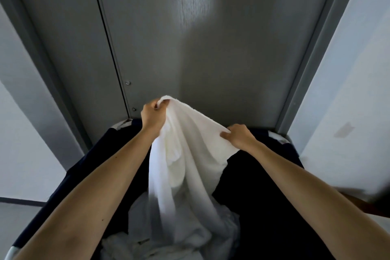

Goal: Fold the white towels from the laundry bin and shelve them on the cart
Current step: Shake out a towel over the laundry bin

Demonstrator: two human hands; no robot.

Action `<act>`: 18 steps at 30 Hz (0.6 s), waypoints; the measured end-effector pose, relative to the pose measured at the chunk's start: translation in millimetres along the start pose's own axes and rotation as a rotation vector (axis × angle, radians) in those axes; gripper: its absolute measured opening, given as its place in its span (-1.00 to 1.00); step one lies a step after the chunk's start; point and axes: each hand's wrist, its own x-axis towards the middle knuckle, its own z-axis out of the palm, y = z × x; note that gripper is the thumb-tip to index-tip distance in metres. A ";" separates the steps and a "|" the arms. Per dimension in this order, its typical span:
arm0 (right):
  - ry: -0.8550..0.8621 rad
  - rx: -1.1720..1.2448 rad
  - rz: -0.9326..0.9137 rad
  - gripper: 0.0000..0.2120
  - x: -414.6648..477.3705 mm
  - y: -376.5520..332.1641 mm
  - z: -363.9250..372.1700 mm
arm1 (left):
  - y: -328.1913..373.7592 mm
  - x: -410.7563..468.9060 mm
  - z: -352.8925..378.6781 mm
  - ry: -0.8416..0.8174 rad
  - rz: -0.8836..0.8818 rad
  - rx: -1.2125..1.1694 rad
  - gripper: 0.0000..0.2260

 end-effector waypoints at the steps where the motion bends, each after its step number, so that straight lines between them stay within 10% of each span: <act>1: -0.019 -0.002 0.013 -0.65 -1.0 0.7 0.0 | -3.5 0.3 -2.5 0.001 0.006 0.061 -0.74; 6: -0.161 0.246 0.129 -0.66 -18.3 -9.4 7.5 | -27.4 -8.9 0.5 -0.076 0.028 0.315 -0.90; 18: -0.381 1.167 0.196 -0.83 -63.8 -74.2 34.5 | -16.5 -85.8 21.0 -0.116 -0.243 -0.243 -0.78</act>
